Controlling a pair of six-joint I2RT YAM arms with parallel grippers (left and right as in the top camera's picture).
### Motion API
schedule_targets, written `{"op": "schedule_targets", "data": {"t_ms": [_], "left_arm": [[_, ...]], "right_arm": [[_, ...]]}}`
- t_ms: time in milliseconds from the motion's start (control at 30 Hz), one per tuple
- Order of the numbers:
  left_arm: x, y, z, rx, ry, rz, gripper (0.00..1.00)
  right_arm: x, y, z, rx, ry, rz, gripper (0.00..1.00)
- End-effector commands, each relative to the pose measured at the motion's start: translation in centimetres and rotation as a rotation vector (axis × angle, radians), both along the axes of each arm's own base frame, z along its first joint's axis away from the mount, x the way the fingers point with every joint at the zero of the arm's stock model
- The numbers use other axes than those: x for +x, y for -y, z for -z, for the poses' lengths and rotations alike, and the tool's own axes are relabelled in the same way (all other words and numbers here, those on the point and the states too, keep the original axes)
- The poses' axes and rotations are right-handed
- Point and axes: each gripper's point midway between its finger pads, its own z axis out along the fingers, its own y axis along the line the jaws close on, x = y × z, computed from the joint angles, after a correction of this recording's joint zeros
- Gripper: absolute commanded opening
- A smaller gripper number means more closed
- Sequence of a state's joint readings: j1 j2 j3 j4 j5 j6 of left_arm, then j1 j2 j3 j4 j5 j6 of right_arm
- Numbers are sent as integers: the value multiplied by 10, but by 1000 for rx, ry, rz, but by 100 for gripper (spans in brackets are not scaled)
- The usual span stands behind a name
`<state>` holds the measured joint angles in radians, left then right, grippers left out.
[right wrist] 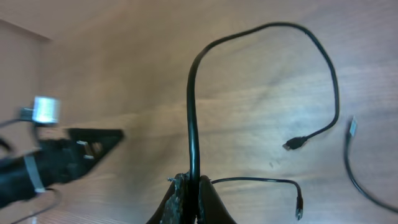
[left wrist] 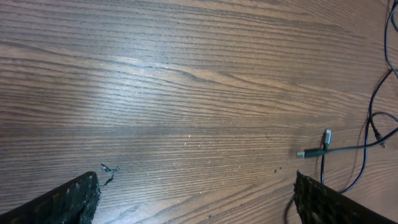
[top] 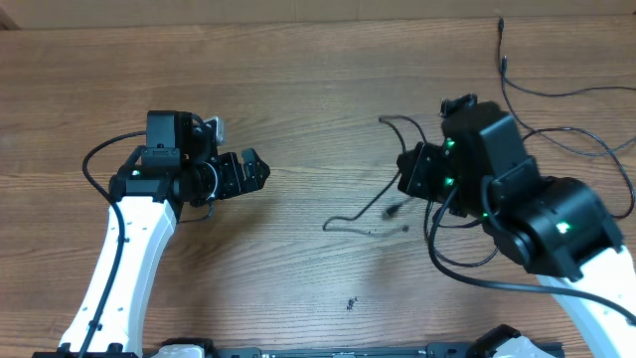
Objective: Untangle cables
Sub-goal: 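Pull the grasped cable right with the right gripper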
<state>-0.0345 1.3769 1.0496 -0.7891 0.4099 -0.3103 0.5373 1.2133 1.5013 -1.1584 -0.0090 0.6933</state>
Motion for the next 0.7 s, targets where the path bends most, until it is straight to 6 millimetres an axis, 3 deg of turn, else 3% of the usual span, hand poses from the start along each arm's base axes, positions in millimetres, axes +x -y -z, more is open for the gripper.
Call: {"op": "schedule_targets", "data": {"t_ms": [0, 100, 167, 400, 667], "left_arm": [[2, -1, -1, 9, 11, 13, 100], [2, -1, -1, 9, 12, 13, 100], [2, -1, -1, 9, 12, 13, 99], [2, -1, -1, 9, 11, 13, 100], [2, -1, -1, 9, 11, 13, 100]], "right_arm": [[3, 0, -56, 44, 174, -27, 4], [6, -2, -92, 85, 276, -37, 4], [8, -1, -97, 90, 295, -30, 4], [16, 8, -53, -41, 164, 16, 4], [10, 9, -55, -32, 161, 6, 4]]}}
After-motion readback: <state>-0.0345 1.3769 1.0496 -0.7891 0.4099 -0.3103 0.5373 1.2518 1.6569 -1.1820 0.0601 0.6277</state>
